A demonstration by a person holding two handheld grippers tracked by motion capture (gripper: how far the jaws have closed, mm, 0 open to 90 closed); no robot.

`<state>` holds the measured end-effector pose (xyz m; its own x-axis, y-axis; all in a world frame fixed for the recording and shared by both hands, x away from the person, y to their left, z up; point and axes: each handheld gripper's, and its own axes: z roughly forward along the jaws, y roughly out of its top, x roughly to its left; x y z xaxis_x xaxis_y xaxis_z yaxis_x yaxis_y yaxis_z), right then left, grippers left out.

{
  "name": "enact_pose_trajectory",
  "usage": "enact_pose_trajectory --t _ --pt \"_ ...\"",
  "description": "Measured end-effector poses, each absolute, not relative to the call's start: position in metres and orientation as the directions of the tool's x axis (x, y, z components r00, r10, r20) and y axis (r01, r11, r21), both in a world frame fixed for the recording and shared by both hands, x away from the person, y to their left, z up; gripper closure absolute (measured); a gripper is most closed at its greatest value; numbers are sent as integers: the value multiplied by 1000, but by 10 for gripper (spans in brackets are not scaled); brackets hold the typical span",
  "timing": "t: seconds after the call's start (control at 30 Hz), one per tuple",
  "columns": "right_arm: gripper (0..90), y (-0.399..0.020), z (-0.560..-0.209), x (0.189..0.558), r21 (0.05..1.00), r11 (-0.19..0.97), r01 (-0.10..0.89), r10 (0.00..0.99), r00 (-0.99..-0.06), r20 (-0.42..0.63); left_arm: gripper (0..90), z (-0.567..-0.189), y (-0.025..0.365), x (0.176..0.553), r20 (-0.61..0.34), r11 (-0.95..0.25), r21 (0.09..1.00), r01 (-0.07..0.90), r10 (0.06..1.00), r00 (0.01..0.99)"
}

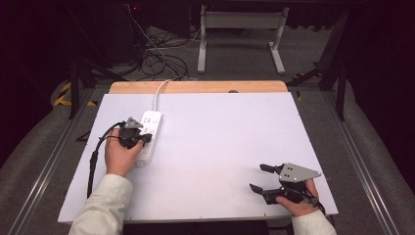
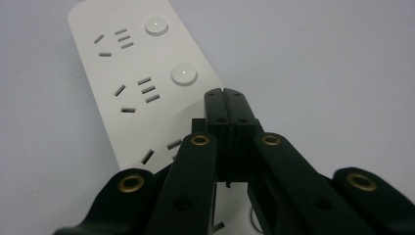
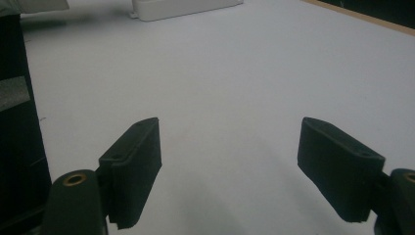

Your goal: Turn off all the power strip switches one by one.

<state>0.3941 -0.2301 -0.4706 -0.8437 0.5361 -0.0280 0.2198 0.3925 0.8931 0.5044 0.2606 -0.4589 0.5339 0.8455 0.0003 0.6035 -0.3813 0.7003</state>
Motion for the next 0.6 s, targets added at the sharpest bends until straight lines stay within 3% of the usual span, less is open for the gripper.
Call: enact_pose_trajectory --t 0.6 --pt "250 -230 -471 393 894 391 219 532 -847 -26 900 -460 260 501 -1 -367 706 605 855 519"
